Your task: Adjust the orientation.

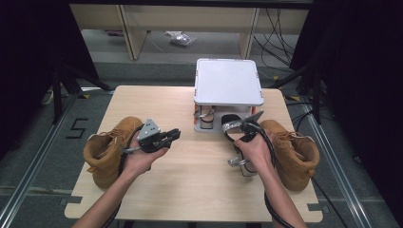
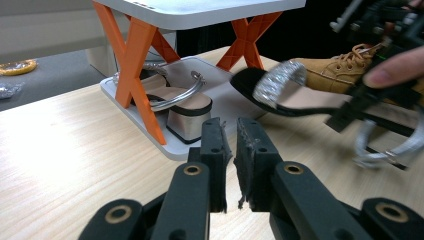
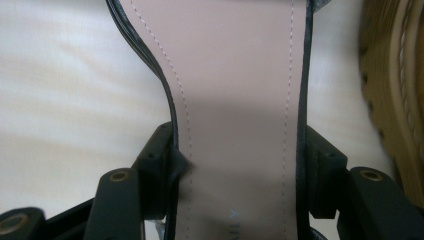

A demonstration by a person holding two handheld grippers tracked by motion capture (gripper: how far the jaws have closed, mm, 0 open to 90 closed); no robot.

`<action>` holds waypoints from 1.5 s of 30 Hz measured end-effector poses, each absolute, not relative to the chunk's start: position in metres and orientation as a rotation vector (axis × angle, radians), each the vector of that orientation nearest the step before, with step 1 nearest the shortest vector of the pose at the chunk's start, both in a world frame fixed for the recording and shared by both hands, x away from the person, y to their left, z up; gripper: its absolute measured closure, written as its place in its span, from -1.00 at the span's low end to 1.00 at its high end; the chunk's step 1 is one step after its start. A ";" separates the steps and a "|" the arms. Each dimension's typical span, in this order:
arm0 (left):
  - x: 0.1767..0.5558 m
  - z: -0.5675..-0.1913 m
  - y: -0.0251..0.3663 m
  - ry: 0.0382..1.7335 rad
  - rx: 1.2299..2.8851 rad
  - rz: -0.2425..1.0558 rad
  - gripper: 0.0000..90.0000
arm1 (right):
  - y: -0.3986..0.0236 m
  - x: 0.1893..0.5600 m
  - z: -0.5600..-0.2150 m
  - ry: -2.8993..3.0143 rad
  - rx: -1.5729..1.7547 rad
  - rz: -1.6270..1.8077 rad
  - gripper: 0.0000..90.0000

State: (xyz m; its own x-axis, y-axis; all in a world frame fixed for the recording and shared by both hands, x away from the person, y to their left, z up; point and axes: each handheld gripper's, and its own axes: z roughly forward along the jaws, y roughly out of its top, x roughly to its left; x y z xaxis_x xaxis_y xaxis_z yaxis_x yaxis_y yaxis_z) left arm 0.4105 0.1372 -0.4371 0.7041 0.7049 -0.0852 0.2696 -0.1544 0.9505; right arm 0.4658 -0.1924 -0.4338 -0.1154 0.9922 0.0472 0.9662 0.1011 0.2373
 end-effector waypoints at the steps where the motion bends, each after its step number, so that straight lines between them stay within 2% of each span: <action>1: 0.410 -0.437 0.138 0.782 1.731 0.459 0.81 | -0.191 0.470 -0.434 2.208 2.010 0.321 -0.03; 15: 0.407 -0.440 0.146 0.791 1.724 0.464 0.81 | -0.177 0.512 -0.443 2.106 2.039 0.285 -0.03; 17: 0.407 -0.440 0.146 0.793 1.722 0.464 0.81 | -0.180 0.517 -0.447 2.157 1.948 0.327 -0.03; 38: 0.412 -0.442 0.143 0.803 1.732 0.456 0.84 | -0.164 0.526 -0.464 2.072 2.134 0.187 -0.04; 45: 0.416 -0.440 0.138 0.799 1.732 0.442 0.87 | -0.165 0.524 -0.463 2.088 2.090 0.220 -0.07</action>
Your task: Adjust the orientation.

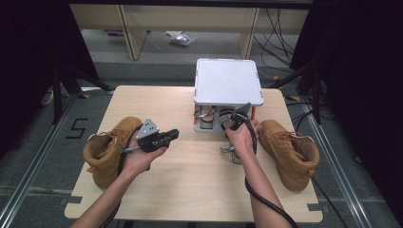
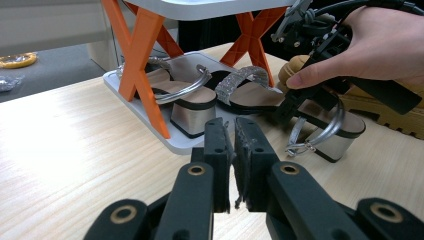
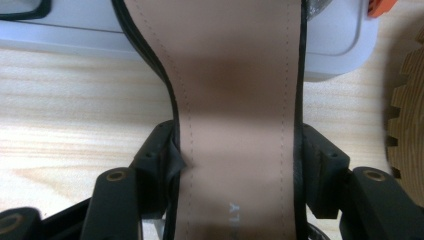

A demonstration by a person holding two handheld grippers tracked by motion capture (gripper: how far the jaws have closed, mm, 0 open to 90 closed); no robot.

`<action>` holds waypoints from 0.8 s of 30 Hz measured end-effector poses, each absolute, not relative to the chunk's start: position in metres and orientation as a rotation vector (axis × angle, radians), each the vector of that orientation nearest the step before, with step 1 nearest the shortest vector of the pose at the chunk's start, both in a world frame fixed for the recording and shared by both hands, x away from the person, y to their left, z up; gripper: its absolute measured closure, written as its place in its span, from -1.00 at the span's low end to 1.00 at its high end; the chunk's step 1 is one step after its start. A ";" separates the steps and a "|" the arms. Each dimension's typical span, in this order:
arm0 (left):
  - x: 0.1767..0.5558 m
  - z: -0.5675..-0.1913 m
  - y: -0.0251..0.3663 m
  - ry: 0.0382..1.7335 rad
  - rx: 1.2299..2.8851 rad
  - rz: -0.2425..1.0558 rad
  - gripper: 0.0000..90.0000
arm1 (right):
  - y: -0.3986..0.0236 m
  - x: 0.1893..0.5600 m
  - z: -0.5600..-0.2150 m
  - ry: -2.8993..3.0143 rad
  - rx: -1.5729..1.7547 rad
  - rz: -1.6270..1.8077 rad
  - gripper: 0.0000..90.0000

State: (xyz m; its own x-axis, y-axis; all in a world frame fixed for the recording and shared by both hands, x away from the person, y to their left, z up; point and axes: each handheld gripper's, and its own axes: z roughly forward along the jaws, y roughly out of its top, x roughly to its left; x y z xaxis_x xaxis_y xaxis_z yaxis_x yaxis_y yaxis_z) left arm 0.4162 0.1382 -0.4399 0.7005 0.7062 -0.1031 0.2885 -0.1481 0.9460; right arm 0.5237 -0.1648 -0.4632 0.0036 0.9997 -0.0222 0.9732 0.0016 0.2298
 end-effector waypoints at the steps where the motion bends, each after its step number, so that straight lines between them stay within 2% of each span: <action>1: 0.418 -0.439 0.137 0.797 1.725 0.435 0.87 | -0.166 0.523 -0.461 2.094 2.080 0.234 -0.09; 4: 0.420 -0.436 0.135 0.806 1.720 0.438 0.91 | -0.169 0.517 -0.452 2.116 2.028 0.293 -0.14; 9: 0.430 -0.429 0.126 0.805 1.689 0.435 0.99 | -0.177 0.500 -0.428 2.132 1.954 0.393 -0.11; 11: 0.436 -0.425 0.121 0.796 1.689 0.443 0.99 | -0.179 0.493 -0.419 2.130 1.945 0.450 0.04; 16: 0.458 -0.415 0.112 0.797 1.666 0.458 1.00 | -0.195 0.469 -0.401 2.136 1.909 0.515 0.58; 19: 0.469 -0.411 0.105 0.792 1.668 0.472 1.00 | -0.204 0.456 -0.397 2.143 1.906 0.533 0.78; 24: 0.487 -0.401 0.092 0.782 1.660 0.499 1.00 | -0.214 0.435 -0.403 2.194 1.885 0.535 0.97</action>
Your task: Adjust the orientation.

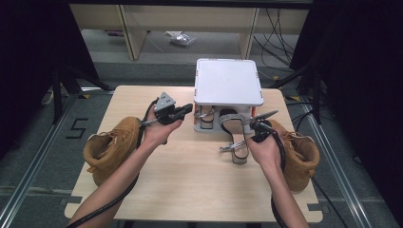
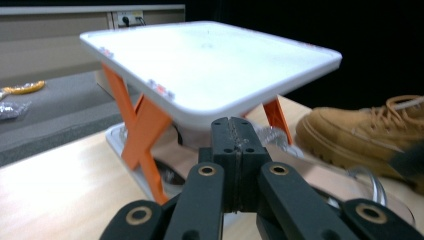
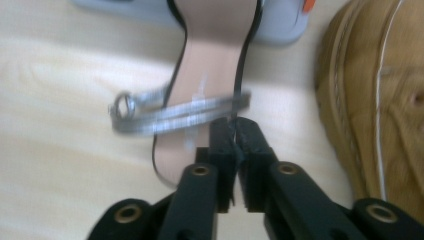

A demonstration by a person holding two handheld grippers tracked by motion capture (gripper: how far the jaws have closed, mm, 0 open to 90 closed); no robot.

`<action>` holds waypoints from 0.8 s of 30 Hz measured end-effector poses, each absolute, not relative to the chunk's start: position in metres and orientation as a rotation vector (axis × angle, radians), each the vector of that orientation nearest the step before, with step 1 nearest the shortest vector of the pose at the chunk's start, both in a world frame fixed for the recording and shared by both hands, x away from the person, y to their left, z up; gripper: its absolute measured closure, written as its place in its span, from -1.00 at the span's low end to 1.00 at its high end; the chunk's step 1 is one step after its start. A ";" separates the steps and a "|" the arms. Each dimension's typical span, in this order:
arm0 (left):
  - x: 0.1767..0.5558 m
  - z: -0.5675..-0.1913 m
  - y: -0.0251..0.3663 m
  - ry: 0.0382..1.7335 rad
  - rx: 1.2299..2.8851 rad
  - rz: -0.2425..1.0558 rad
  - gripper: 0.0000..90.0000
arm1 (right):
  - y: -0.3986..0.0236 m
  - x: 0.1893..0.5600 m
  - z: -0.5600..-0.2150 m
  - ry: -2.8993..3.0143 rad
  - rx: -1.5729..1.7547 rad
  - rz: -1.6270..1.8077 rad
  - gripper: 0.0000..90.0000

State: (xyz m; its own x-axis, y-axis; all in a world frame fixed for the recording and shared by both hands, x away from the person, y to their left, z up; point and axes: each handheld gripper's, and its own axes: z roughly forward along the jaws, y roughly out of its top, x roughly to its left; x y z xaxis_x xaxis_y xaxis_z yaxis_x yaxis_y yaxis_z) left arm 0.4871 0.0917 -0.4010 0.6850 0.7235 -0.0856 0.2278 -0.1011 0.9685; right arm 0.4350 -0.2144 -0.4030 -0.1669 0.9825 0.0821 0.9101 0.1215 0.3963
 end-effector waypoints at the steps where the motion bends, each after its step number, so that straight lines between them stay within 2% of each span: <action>1: 0.491 -0.399 0.089 0.782 1.655 0.505 1.00 | -0.216 0.431 -0.405 2.199 1.884 0.528 1.00; 10: 0.520 -0.396 0.067 0.800 1.679 0.543 1.00 | -0.214 0.404 -0.438 2.324 1.903 0.486 1.00; 24: 0.529 -0.397 0.057 0.829 1.695 0.538 1.00 | -0.204 0.417 -0.464 2.347 1.943 0.498 1.00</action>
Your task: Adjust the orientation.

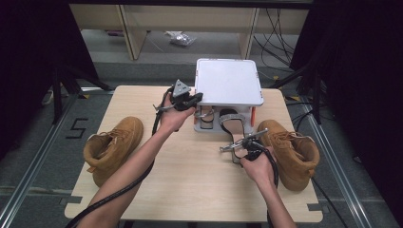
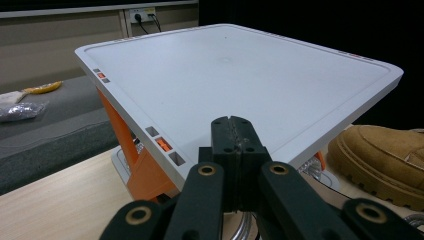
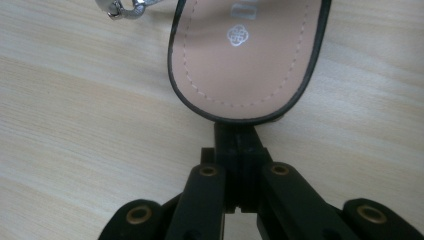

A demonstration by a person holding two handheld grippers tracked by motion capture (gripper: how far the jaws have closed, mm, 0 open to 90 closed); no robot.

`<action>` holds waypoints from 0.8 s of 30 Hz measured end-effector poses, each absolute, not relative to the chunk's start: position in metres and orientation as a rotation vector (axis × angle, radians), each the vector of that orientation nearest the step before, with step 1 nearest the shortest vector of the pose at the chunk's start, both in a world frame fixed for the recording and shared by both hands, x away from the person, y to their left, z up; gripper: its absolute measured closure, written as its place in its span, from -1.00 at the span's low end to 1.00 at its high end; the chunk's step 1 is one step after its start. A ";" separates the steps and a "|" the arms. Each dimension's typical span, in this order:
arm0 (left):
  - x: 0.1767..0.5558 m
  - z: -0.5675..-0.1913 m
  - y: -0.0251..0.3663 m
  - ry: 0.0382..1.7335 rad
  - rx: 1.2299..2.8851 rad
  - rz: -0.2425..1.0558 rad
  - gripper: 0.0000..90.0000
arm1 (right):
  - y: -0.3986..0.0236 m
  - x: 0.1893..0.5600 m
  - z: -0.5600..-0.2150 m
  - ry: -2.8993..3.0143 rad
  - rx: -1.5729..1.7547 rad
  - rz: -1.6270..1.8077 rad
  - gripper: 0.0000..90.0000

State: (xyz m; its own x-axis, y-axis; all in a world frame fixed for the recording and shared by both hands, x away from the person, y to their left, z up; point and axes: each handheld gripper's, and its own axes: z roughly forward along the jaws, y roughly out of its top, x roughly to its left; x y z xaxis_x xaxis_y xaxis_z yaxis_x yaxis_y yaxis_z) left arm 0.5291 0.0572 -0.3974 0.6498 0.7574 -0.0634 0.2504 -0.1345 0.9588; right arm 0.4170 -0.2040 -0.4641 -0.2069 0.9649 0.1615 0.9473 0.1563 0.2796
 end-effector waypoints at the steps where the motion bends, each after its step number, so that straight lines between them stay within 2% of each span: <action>1: 0.529 -0.397 0.057 0.829 1.696 0.537 0.99 | -0.204 0.417 -0.465 2.354 1.939 0.496 1.00; 24: 0.530 -0.396 0.056 0.831 1.711 0.535 1.00 | -0.195 0.431 -0.461 2.289 1.982 0.649 1.00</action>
State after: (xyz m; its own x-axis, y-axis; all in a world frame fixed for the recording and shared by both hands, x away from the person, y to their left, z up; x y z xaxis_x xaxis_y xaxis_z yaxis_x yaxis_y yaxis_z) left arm 0.5297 0.0564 -0.3957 0.6511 0.7566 -0.0598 0.2587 -0.1472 0.9547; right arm 0.4306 -0.1950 -0.4613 -0.1803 0.9551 0.2350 0.9363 0.0934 0.3387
